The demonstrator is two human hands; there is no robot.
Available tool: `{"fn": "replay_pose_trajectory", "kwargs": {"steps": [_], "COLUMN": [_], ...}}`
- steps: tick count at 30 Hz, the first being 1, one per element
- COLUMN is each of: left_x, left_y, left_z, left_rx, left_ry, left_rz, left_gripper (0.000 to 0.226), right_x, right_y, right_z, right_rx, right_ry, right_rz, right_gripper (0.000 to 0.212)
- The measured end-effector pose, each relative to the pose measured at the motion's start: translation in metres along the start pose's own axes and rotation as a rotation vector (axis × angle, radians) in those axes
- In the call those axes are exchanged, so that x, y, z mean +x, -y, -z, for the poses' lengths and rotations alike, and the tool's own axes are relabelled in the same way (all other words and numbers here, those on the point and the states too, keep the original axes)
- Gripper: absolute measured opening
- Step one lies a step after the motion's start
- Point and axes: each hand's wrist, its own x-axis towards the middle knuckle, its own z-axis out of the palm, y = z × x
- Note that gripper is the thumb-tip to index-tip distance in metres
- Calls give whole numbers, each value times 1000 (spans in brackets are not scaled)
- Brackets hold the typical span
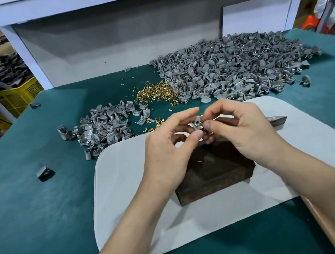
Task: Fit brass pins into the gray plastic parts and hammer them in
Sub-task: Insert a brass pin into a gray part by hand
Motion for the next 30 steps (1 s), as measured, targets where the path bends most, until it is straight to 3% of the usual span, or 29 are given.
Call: {"fn": "replay_pose_trajectory", "kwargs": {"steps": [7,14,30], "left_x": [0,2,3], "left_y": [-4,-2,-3], "left_z": [-1,1,2], "left_rx": [-85,-215,-202], "left_ry": [-49,-53,-20], "left_rz": [26,140,115], "left_gripper": [35,19,29], "right_x": [-1,-3,-2], "right_y": [4,5,6], "right_z": [-1,-2,-2], "right_rx": [181,192,153], "right_ry": [-4,4,-30], "right_rz": [-86,-63,-120], "right_gripper": [19,19,24]}}
